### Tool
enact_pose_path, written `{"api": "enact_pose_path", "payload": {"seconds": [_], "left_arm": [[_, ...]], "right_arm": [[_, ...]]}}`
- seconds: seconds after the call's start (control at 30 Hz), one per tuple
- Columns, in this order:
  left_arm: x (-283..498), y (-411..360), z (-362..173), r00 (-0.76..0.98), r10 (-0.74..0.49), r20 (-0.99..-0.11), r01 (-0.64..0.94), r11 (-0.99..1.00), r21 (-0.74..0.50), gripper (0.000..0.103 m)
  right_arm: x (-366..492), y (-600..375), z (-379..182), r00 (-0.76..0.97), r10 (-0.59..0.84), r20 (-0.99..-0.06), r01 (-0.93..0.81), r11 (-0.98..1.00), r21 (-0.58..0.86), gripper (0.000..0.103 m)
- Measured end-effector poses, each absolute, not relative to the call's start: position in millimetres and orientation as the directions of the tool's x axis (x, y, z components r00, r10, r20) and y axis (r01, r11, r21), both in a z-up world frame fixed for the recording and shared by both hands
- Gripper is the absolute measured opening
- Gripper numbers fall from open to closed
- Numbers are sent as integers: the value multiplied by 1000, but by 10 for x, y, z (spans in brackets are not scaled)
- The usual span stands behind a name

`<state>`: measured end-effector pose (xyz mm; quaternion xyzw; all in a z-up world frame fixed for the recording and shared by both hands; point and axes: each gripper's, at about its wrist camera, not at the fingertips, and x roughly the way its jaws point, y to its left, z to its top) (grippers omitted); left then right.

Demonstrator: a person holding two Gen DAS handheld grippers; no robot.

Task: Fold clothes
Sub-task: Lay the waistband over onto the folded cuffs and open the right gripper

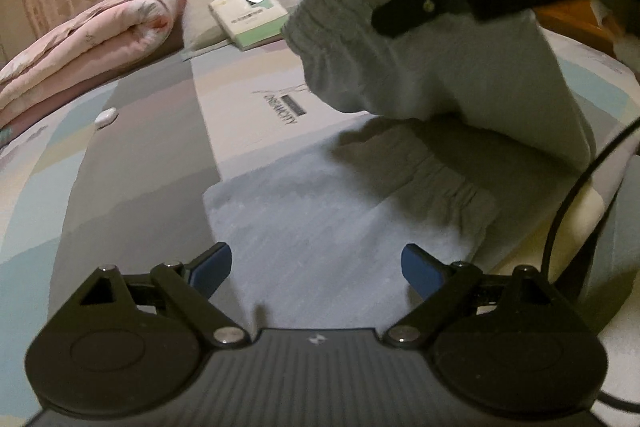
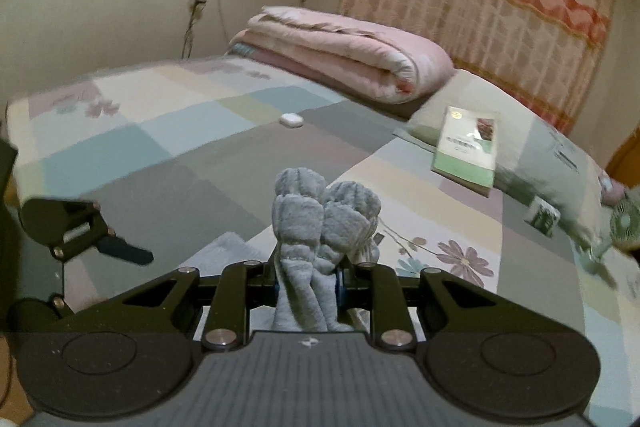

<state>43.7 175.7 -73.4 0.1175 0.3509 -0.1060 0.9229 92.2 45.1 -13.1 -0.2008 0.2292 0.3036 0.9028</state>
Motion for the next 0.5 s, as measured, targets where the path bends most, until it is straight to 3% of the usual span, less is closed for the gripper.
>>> {"api": "enact_pose_path", "payload": {"seconds": [0.5], "left_arm": [[360, 1943, -790, 732, -77, -677, 217, 968, 125, 92]], "right_arm": [[836, 887, -319, 706, 443, -553, -675, 657, -335, 26]]}}
